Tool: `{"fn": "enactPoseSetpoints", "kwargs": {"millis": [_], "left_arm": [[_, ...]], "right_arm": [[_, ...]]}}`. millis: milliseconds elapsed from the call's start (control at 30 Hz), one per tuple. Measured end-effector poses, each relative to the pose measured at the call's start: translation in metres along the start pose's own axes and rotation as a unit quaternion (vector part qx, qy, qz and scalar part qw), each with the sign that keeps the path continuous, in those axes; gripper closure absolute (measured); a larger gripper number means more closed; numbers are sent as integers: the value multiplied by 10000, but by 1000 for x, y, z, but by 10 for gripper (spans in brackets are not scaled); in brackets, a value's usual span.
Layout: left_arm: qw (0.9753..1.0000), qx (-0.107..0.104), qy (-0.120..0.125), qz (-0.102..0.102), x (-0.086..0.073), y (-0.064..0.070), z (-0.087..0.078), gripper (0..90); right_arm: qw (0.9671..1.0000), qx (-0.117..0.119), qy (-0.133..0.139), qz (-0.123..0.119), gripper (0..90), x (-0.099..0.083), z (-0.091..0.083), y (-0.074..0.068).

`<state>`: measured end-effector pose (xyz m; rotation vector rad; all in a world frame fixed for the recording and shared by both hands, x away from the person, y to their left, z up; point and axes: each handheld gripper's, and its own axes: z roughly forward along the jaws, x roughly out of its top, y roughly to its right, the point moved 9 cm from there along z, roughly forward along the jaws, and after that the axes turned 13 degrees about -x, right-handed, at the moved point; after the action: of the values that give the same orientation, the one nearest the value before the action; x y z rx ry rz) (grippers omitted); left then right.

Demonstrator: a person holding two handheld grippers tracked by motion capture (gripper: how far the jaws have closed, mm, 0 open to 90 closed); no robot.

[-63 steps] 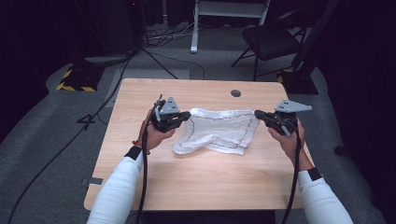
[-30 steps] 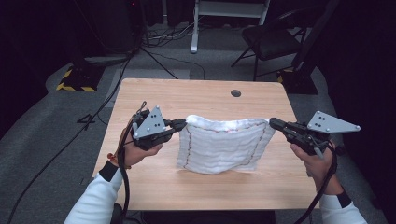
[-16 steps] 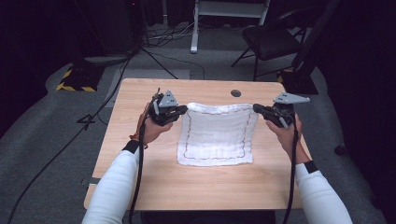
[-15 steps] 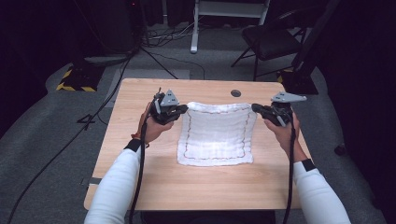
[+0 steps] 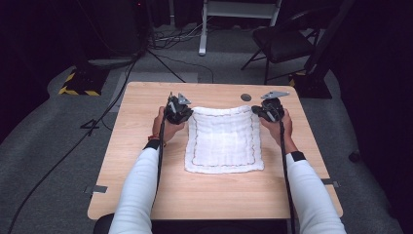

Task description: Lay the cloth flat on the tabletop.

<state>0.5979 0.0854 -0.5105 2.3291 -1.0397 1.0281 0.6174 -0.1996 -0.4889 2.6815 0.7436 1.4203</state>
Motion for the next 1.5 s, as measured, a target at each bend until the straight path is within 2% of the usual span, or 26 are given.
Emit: {"fn": "enactPoseSetpoints", "kwargs": {"millis": [33,100,200,233,300,367,433,533,600,700,833,867,900,967,1000,1067,1133,1167,1300,1367,1500], "left_arm": [[10000,27,31,-48,0,-1,0,733],[9999,83,110,-60,0,-1,-2,639],[9997,136,161,-102,-1,3,-9,538],[9997,116,185,-58,-1,6,-13,500],[9998,-60,142,92,-5,18,-19,448],[9996,-191,54,186,-12,29,-23,382],[9990,-325,-56,296,-21,41,-26,324],[9968,-641,-158,443,-35,63,-31,280],[9946,-791,-289,612,-46,77,-31,253],[9912,-968,-540,727,-64,96,-30,248],[9883,-1200,-666,667,-83,113,-31,244],[9872,-1279,-710,641,-87,116,-30,254],[9848,-1393,-827,621,-92,118,-30,292],[9848,-1347,-903,625,-99,118,-30,307],[9837,-1421,-905,626,-101,119,-31,336],[9841,-1435,-883,568,-101,120,-32,396],[9829,-1530,-879,521,-102,124,-34,446],[9827,-1553,-864,522,-102,125,-33,458],[9815,-1618,-889,507,-104,131,-35,443],[9814,-1585,-892,610,-106,136,-36,438],[9784,-1701,-963,675,-110,150,-40,424]], "right_arm": [[9999,-104,-37,-17,846,-2,3,1],[9998,-166,-14,62,743,-3,4,2],[9997,-135,9,223,684,-5,-1,8],[9996,-75,9,260,666,-7,-5,9],[9994,219,85,242,628,-12,-17,4],[9993,363,69,-24,607,-23,-30,-2],[9977,635,85,-225,585,-35,-43,-11],[9937,1041,110,-404,551,-56,-60,-21],[9925,1123,-1,-486,533,-71,-67,-26],[9903,1173,-141,-729,539,-92,-75,-33],[9854,1336,-232,-1033,579,-111,-84,-47],[9840,1356,-247,-1125,582,-114,-86,-50],[9832,1352,-261,-1198,590,-116,-88,-52],[9816,1427,-301,-1231,592,-122,-92,-57],[9805,1458,-368,-1267,592,-126,-93,-59],[9774,1429,-501,-1476,600,-135,-94,-62],[9788,1449,-461,-1372,612,-139,-98,-62],[9784,1489,-500,-1345,612,-141,-100,-61],[9782,1533,-565,-1281,614,-149,-109,-59],[9785,1544,-566,-1247,614,-153,-114,-58],[9792,1564,-579,-1153,612,-162,-123,-54]]}}
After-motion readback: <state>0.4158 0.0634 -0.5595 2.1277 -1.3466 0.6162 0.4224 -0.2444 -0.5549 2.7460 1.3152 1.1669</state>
